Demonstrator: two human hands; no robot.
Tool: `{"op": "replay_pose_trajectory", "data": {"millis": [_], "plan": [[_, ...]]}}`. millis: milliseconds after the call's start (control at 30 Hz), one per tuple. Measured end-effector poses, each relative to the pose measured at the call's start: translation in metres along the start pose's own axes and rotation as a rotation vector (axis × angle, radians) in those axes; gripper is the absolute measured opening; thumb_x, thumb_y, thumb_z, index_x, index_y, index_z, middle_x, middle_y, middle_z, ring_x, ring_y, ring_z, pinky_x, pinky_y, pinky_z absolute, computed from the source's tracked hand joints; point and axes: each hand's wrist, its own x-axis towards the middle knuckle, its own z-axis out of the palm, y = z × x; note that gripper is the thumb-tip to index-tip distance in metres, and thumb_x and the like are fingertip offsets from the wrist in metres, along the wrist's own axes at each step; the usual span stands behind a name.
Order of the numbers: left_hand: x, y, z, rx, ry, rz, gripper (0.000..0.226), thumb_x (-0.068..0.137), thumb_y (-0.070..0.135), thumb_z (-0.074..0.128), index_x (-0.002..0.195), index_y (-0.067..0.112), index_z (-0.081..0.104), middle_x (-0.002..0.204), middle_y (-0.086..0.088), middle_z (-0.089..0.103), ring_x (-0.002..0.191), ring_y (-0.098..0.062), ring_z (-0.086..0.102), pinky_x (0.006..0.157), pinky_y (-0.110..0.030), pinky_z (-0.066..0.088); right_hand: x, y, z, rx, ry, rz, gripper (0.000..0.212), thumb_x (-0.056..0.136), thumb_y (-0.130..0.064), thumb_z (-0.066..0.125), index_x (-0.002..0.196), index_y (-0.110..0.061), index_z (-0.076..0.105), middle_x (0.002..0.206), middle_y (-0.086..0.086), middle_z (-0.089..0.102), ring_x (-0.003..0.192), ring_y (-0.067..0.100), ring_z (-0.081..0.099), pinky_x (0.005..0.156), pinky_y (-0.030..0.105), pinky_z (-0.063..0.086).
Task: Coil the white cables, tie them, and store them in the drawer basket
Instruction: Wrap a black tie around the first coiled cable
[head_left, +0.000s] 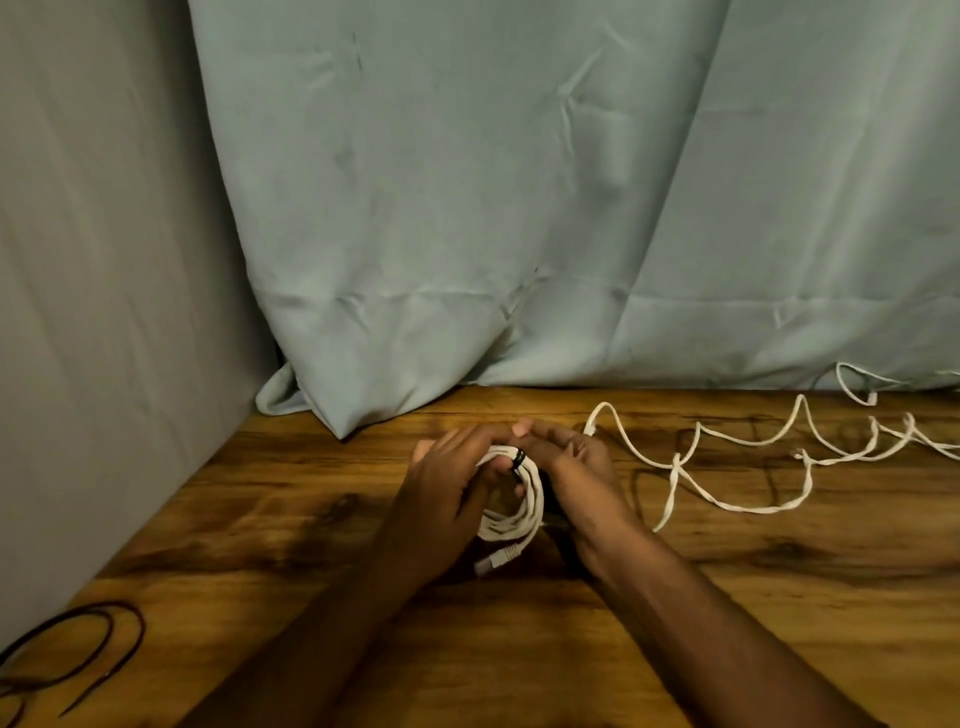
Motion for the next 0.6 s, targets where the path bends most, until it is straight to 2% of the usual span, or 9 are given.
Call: {"op": "replay_pose_trajectory", "data": {"millis": [67, 133, 200, 300, 367, 467, 600], "plan": [[0.002, -0.004, -0.001, -0.025, 0.061, -0.046, 0.021, 0.104, 0.036, 0.041, 0.115, 0.03, 0.058, 0.111, 0.019, 0.06, 0.11, -0.002, 0.056, 0.094, -0.045, 0.041, -0.006, -0.004, 0.004, -0.045, 0.001, -0.16, 0.037, 0.094, -0.011, 0.074, 0.128, -0.02, 0.066, 0.098, 0.013, 0.08, 0.09, 0.029, 0.079, 0.082, 0.043, 0.064], [0.004, -0.009, -0.002, -0.053, 0.112, -0.088, 0.019, 0.104, 0.035, 0.041, 0.111, 0.029, 0.057, 0.109, 0.018, 0.057, 0.108, -0.008, 0.058, 0.09, -0.048, 0.045, -0.011, -0.005, 0.007, -0.246, -0.049, -0.337, 0.05, 0.092, -0.002, 0.075, 0.134, -0.026, 0.061, 0.091, 0.015, 0.078, 0.088, 0.037, 0.076, 0.082, 0.049, 0.062], [0.006, -0.012, -0.002, -0.098, 0.134, -0.107, 0.019, 0.104, 0.035, 0.041, 0.108, 0.026, 0.057, 0.108, 0.012, 0.054, 0.105, -0.011, 0.059, 0.089, -0.046, 0.047, -0.014, -0.003, 0.01, -0.396, -0.067, -0.437, 0.053, 0.092, -0.001, 0.075, 0.135, -0.029, 0.059, 0.089, 0.014, 0.074, 0.087, 0.038, 0.073, 0.081, 0.054, 0.061], [0.007, -0.011, -0.002, -0.224, 0.127, -0.161, 0.017, 0.102, 0.03, 0.048, 0.105, 0.021, 0.062, 0.103, 0.008, 0.062, 0.098, -0.009, 0.062, 0.084, -0.028, 0.049, -0.013, 0.001, 0.009, -0.511, -0.047, -0.489, 0.052, 0.094, -0.006, 0.074, 0.133, -0.035, 0.057, 0.09, 0.004, 0.075, 0.082, 0.018, 0.076, 0.079, 0.051, 0.063], [0.008, -0.011, -0.002, -0.33, 0.1, -0.264, 0.009, 0.101, 0.024, 0.056, 0.104, 0.021, 0.065, 0.098, 0.007, 0.069, 0.093, -0.006, 0.066, 0.077, -0.021, 0.05, -0.009, 0.002, 0.004, -0.645, -0.032, -0.517, 0.051, 0.094, -0.012, 0.074, 0.129, -0.045, 0.056, 0.092, -0.006, 0.075, 0.086, 0.013, 0.075, 0.078, 0.049, 0.064], [0.008, -0.013, -0.002, -0.462, 0.058, -0.389, 0.009, 0.098, 0.018, 0.061, 0.104, 0.023, 0.066, 0.097, 0.006, 0.072, 0.094, -0.008, 0.068, 0.079, -0.024, 0.054, -0.009, 0.0, 0.0, -0.694, -0.035, -0.5, 0.051, 0.092, -0.013, 0.076, 0.121, -0.049, 0.056, 0.094, -0.009, 0.075, 0.089, 0.011, 0.075, 0.076, 0.048, 0.065], [0.009, -0.016, -0.004, -0.494, 0.019, -0.425, 0.01, 0.098, 0.018, 0.061, 0.103, 0.023, 0.067, 0.098, 0.006, 0.073, 0.094, -0.007, 0.068, 0.079, -0.023, 0.053, -0.01, -0.001, 0.0, -0.628, -0.073, -0.474, 0.052, 0.091, -0.005, 0.076, 0.12, -0.042, 0.056, 0.094, -0.001, 0.075, 0.088, 0.016, 0.075, 0.077, 0.053, 0.064]]}}
